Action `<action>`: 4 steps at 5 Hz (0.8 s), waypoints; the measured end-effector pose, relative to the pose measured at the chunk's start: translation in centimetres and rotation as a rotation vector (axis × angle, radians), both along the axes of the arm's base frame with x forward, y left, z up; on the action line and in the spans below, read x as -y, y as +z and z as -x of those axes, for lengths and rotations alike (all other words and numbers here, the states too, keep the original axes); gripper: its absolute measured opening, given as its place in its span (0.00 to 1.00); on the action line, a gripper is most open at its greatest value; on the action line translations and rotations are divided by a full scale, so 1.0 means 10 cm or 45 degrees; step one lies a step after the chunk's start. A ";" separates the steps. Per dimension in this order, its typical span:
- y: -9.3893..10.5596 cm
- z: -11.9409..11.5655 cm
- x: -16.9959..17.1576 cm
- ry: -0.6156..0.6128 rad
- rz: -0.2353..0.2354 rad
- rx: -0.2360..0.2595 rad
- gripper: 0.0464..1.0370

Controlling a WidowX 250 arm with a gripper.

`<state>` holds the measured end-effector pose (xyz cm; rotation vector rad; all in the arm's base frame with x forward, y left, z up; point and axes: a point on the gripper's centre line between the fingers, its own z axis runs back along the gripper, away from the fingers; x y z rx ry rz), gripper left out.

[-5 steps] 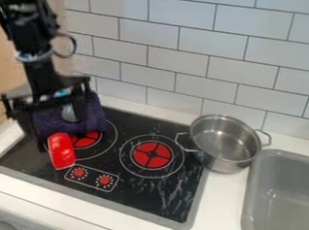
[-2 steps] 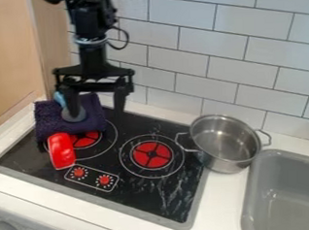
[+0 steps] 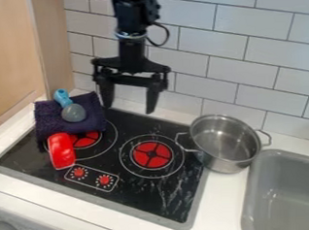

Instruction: Put cooking pot on the stove

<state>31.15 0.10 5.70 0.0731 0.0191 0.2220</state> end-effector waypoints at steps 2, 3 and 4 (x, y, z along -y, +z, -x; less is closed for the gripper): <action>-0.02 -0.25 0.26 -0.164 -0.034 0.037 0.96; -0.08 -0.40 0.35 -0.237 -0.040 0.027 0.96; -0.14 -0.51 0.50 -0.310 -0.041 0.033 0.96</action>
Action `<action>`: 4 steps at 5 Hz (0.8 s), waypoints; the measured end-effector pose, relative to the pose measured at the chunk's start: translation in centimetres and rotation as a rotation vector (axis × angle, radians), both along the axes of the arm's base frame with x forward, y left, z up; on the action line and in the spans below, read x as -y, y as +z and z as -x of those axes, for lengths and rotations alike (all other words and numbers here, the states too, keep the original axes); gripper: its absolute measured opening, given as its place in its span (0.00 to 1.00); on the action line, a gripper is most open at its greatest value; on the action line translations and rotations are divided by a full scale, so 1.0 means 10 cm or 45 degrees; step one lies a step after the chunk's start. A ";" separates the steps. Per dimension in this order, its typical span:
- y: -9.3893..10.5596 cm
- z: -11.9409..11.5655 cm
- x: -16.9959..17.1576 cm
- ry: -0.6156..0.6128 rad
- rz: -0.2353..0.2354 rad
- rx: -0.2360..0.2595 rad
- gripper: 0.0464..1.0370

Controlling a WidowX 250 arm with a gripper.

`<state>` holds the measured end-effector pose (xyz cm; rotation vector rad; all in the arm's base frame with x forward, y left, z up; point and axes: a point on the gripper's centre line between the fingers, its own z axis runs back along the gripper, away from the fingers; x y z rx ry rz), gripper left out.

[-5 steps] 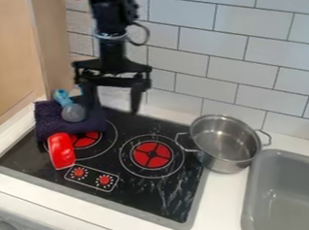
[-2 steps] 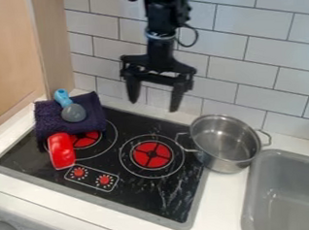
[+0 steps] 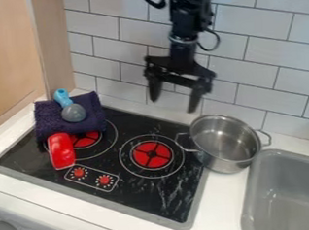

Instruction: Put cooking pot on the stove

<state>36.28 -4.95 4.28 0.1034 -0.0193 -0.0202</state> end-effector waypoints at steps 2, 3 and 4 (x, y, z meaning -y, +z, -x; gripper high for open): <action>-0.09 -0.01 0.29 -0.062 0.007 -0.009 0.96; -0.10 0.00 0.48 -0.110 0.021 0.007 0.96; -0.28 -0.02 0.53 -0.149 0.036 -0.043 0.96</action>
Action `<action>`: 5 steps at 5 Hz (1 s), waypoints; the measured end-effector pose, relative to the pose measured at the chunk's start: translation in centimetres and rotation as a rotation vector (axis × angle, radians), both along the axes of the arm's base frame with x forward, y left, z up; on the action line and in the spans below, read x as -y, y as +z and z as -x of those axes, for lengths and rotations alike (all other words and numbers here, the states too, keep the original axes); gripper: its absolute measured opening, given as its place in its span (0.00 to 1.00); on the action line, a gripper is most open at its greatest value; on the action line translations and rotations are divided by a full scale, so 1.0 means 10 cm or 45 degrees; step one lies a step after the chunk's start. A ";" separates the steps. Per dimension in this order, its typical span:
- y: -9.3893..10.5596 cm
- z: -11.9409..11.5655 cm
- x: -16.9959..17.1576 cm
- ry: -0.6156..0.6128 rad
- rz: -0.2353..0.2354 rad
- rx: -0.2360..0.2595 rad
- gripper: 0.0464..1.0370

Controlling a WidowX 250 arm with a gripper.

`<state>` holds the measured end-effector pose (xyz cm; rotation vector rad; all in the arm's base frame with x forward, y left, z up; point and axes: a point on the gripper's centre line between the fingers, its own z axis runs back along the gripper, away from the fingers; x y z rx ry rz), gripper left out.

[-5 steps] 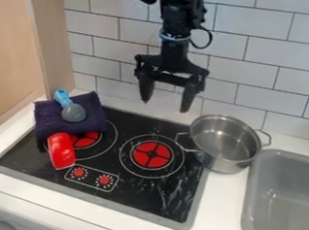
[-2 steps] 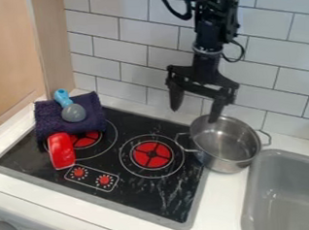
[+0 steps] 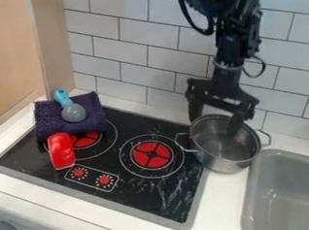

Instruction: Put cooking pot on the stove

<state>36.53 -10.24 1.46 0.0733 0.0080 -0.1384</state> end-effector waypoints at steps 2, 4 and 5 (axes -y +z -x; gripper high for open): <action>-0.06 -0.01 0.00 0.009 0.022 0.019 0.90; -0.08 0.01 -0.03 0.021 0.002 0.006 0.32; -0.08 0.02 -0.02 0.022 0.010 0.006 0.12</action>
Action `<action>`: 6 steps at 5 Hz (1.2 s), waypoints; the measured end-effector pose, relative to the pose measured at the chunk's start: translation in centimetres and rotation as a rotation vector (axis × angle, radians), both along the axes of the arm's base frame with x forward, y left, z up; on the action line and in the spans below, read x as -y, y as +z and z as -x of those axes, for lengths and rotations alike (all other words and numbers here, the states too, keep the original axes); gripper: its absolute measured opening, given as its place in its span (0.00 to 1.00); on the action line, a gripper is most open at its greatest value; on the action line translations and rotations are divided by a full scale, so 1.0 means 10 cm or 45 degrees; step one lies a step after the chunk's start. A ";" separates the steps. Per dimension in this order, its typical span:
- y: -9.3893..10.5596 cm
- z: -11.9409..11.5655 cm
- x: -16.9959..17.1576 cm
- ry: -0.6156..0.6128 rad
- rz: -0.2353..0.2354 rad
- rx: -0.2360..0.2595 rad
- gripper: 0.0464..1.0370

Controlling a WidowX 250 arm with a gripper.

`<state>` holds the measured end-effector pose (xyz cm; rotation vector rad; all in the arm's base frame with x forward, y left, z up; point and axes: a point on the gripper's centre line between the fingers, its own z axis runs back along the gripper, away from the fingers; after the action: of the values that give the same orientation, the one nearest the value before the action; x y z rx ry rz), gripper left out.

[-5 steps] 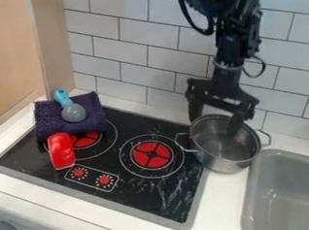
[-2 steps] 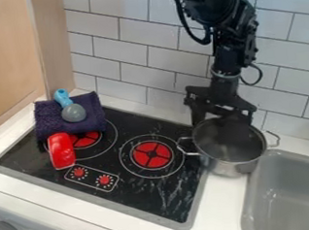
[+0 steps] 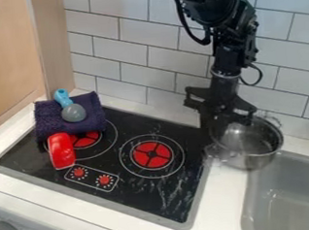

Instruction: Put cooking pot on the stove

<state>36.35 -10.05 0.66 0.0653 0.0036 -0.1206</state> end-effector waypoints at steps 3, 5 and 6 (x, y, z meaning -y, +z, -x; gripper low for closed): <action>0.06 0.06 -0.05 -0.021 0.003 0.035 0.04; 0.31 0.40 -0.22 -0.039 -0.018 0.102 0.01; 0.49 0.58 -0.29 -0.010 -0.030 0.167 0.00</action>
<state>30.59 -7.20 5.57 0.0969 -0.1263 -0.1236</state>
